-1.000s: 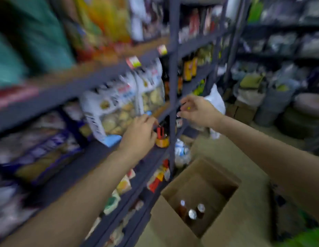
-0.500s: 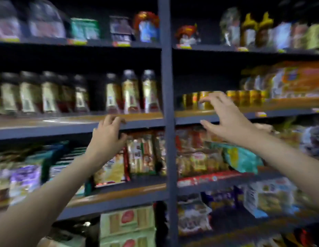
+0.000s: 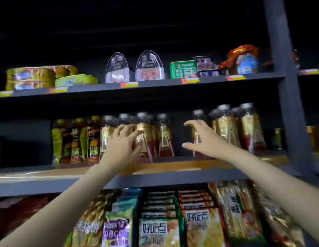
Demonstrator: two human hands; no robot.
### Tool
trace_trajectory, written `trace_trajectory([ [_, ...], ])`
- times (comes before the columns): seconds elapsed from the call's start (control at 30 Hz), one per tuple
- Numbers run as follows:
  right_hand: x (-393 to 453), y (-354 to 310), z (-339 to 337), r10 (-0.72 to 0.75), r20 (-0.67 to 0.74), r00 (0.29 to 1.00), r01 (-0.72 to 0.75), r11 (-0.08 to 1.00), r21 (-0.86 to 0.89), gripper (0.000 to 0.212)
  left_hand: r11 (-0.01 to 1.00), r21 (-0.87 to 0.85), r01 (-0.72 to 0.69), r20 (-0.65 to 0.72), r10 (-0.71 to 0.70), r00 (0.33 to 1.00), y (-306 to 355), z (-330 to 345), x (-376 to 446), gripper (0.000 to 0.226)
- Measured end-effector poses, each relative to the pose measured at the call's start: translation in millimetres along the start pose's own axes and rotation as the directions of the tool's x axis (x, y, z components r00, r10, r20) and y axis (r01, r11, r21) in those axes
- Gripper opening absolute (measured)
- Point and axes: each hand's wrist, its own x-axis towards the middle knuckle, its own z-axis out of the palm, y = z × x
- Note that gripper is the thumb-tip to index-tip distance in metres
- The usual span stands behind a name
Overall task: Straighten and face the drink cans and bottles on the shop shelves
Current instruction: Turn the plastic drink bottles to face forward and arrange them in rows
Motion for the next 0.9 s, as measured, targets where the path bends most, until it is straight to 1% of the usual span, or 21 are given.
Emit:
trace_trajectory([
  [0.03,14.5,-2.9,10.9,0.03,0.007,1.0,-0.03,0.996,0.078,0.066,1.0,0.001,-0.003,0.012,0.003,1.0,-9.3,8.3,5.0,0.071],
  [0.1,43.9,-4.2,27.0,0.065,0.023,0.998,-0.067,0.99,0.123,0.073,0.999,-0.026,0.045,0.054,-0.044,0.998,-20.0,26.5,10.0,0.079],
  [0.17,73.4,-0.5,39.4,0.066,0.035,0.997,-0.068,0.995,0.076,0.076,0.995,-0.045,0.095,0.074,-0.091,0.993,-23.7,42.8,8.0,0.075],
  [0.27,115.3,5.3,61.8,0.061,0.023,0.998,-0.061,0.998,0.027,0.08,0.991,-0.05,0.126,0.12,-0.119,0.986,-24.3,49.1,9.4,0.056],
  [0.37,152.6,3.8,75.6,0.155,-0.043,0.987,-0.147,0.979,0.144,0.099,0.987,-0.066,0.148,0.133,-0.138,0.981,-25.1,47.6,11.6,0.052],
  [0.47,181.5,10.5,85.4,0.268,-0.047,0.962,-0.249,0.937,0.243,0.115,0.987,-0.078,0.139,0.148,-0.126,0.981,-28.7,48.3,12.6,0.052],
  [0.53,190.0,17.0,95.9,0.31,-0.026,0.95,-0.292,0.917,0.271,0.118,0.986,-0.093,0.138,0.159,-0.122,0.98,-29.1,48.2,12.1,0.053],
  [0.6,188.4,19.9,103.2,0.334,-0.007,0.942,-0.32,0.907,0.274,0.114,0.986,-0.108,0.127,0.168,-0.108,0.98,-28.0,47.8,12.2,0.052],
  [0.73,174.6,16.7,90.3,0.319,-0.036,0.947,-0.303,0.926,0.227,0.112,0.984,-0.13,0.122,0.154,-0.101,0.983,-28.4,50.9,13.4,0.052],
  [0.8,160.7,9.2,79.8,0.266,-0.06,0.962,-0.248,0.945,0.212,0.109,0.986,-0.122,0.116,0.149,-0.097,0.984,-29.4,52.4,13.5,0.052],
  [0.9,130.6,-7.5,64.3,0.141,-0.1,0.985,-0.12,0.975,0.189,0.103,0.988,-0.114,0.108,0.154,-0.09,0.984,-29.9,52.4,14.5,0.051],
])
